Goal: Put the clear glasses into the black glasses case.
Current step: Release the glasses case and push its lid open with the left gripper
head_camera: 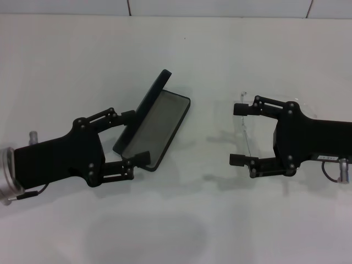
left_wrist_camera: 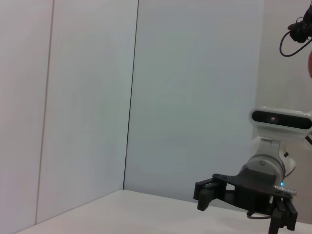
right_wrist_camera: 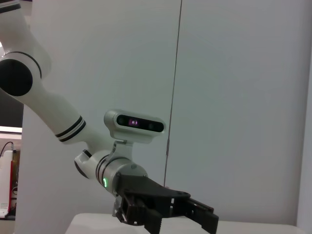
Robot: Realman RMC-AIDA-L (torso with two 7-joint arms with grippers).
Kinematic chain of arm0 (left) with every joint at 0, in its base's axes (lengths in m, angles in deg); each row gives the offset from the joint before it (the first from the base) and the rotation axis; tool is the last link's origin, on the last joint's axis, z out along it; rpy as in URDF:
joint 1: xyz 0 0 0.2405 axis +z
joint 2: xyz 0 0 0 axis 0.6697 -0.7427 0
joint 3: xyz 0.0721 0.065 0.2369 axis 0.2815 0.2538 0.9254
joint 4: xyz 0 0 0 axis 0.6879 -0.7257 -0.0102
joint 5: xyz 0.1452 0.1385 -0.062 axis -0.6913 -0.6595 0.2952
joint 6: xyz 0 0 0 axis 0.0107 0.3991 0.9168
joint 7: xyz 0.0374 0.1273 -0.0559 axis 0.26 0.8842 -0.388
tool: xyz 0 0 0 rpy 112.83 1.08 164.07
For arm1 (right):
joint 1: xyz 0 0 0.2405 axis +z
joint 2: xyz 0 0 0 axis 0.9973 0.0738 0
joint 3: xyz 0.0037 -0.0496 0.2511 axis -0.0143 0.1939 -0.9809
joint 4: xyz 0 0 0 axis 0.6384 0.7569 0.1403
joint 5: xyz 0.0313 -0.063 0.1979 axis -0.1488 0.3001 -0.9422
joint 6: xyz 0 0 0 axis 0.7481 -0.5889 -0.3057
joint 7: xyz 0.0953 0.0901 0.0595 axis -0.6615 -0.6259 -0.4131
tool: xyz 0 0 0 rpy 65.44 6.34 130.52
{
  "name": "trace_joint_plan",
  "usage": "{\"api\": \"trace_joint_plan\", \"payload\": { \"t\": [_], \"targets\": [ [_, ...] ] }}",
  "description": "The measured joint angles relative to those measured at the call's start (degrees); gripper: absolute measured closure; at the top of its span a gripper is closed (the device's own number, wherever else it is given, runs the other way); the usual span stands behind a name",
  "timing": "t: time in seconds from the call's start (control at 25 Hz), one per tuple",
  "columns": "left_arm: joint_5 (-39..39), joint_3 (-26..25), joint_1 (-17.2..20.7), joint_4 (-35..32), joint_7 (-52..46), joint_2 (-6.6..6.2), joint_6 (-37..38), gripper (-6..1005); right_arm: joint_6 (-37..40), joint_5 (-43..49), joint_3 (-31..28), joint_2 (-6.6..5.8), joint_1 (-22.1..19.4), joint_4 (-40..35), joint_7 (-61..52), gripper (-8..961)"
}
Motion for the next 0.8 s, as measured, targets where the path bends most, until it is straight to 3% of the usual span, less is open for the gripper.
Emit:
{"api": "trace_joint_plan", "payload": {
  "t": [0.52,0.68,0.8],
  "targets": [
    [0.4,-0.2,0.5,0.1,1.3,0.43,-0.2,125,-0.6,0.0,0.0,0.04,0.0,0.0,0.1,85],
    [0.2,-5.0,0.5,0.1,-0.7,1.09,-0.2,125,-1.5,0.0,0.0,0.07,0.0,0.0,0.1,85],
    [-0.2,-8.2,0.3,-2.8,-7.3,0.84,0.0,125,-1.6,-0.2,-0.6,-0.21,-0.2,0.0,0.1,85]
  ]
}}
